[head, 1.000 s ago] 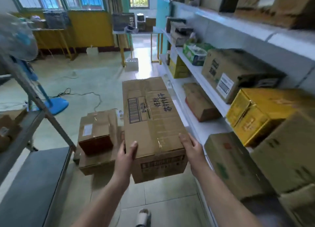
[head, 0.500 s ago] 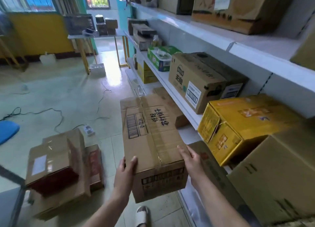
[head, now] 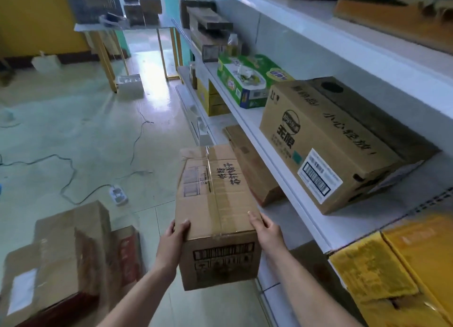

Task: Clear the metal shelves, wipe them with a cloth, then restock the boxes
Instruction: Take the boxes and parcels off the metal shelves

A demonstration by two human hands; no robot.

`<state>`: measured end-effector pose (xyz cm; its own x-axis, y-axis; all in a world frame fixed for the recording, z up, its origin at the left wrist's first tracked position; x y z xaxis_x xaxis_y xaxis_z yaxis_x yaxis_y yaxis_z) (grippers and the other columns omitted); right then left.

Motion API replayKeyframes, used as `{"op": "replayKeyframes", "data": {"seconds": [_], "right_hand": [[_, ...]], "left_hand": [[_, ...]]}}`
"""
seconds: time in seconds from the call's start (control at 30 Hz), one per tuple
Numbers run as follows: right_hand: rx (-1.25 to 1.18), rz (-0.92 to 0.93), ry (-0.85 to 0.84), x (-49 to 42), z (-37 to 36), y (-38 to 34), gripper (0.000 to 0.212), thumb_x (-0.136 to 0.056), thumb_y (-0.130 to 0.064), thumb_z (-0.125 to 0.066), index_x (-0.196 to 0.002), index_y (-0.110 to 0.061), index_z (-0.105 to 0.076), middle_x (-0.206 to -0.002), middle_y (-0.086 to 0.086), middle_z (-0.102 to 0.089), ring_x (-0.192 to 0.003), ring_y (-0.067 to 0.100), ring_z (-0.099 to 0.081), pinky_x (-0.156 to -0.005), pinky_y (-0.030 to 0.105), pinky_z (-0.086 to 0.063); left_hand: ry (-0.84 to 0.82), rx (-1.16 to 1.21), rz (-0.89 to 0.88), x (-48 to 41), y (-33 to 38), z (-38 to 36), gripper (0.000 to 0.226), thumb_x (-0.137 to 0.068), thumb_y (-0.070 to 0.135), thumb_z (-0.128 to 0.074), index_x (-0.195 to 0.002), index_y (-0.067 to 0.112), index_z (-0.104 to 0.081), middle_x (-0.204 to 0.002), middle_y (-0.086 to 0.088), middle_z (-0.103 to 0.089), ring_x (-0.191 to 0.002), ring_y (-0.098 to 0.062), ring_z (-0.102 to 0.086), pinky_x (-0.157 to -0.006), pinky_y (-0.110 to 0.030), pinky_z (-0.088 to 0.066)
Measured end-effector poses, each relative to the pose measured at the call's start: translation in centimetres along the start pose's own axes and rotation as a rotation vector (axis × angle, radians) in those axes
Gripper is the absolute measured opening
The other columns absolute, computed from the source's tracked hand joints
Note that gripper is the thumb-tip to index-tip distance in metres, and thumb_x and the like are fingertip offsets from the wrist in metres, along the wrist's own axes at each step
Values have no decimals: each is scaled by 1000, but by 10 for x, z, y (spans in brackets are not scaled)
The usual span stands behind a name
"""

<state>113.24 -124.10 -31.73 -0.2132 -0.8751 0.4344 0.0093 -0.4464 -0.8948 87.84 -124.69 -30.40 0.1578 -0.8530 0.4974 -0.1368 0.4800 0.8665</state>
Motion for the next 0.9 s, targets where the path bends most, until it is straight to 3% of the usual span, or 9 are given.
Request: {"op": "replayKeyframes", "data": {"seconds": [0.07, 0.23, 0.37, 0.5, 0.57, 0.63, 0.7, 0.83, 0.9], "right_hand": [[12, -22, -16, -27, -8, -17, 107, -59, -83, -73, -145, -21, -55, -130, -2, -68, -122, 20, -63, -110, 46, -48], [66, -89, -38, -110, -30, -39, 57, -99, -35, -65, -149, -13, -49, -131, -3, -61, -120, 17, -56, -107, 33, -44], [117, -140, -37, -194, -43, -9, 43, -102, -16, -59, -144, -12, -52, -134, -1, -61, -112, 14, -58, -95, 23, -47], [176, -245, -59, -261, -52, 39, 43, -103, -1, -52, -143, -15, -49, -135, -1, -58, -106, 12, -60, -77, 8, -50], [238, -298, -81, -287, -49, 62, 49, -104, 0, -49, -150, -17, -44, -136, -3, -56, -116, 15, -57, -89, 16, -50], [318, -399, -125, -308, -43, 81, 54, -104, -2, -48, -153, -24, -42, -139, -4, -57, -122, 18, -55, -101, 30, -48], [371, -468, -158, -320, -38, 86, 56, -105, -5, -48, -154, -29, -39, -136, -5, -56, -125, 19, -54, -107, 37, -46], [413, -477, -220, -330, -42, 73, 57, -106, -8, -48, -157, -29, -34, -146, -3, -51, -131, 18, -50, -111, 39, -43], [442, -494, -222, -330, -46, 70, 57, -106, -8, -47, -157, -29, -34, -146, -4, -51, -128, 19, -51, -108, 37, -45]], "left_hand": [[-2, 2, 5, -31, 10, -2, 26, -98, 32, -62, -120, 20, -66, -109, -1, -75, -101, -21, -70, -78, -33, -52], [13, -21, 37, -107, 12, -17, 35, -97, 31, -64, -129, 18, -60, -111, 8, -70, -100, -10, -66, -79, -24, -49], [-11, -70, 81, -177, -12, -30, 50, -95, 33, -66, -142, 26, -52, -130, 6, -66, -113, -8, -64, -84, -18, -50], [-16, -100, 164, -241, -61, -32, 63, -94, 36, -68, -151, 32, -42, -139, 11, -60, -125, -10, -58, -105, -33, -49], [-45, -108, 217, -263, -92, -40, 67, -96, 26, -68, -154, 34, -36, -143, 11, -57, -129, -10, -55, -105, -29, -49], [-64, -114, 290, -273, -113, -52, 68, -98, 12, -62, -156, 31, -32, -146, 10, -53, -124, -3, -55, -89, -11, -50], [-42, -81, 348, -276, -118, -62, 68, -99, 7, -59, -156, 28, -29, -148, 8, -49, -120, 0, -54, -80, -7, -49], [14, -119, 392, -281, -101, -64, 70, -100, 12, -60, -158, 31, -27, -148, 5, -51, -131, -15, -52, -108, -35, -46], [-11, -195, 409, -279, -91, -62, 69, -99, 20, -61, -158, 33, -26, -149, 7, -50, -131, -15, -51, -112, -43, -43]]}}
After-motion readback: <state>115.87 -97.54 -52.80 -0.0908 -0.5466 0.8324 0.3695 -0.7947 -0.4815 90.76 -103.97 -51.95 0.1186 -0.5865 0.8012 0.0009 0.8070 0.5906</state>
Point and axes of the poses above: each hand's wrist, its own x-axis away from the middle knuckle, its own z-axis out of the back of the hand, y = z × x, the point moved 2 cm from there along -x, towards the middle knuckle
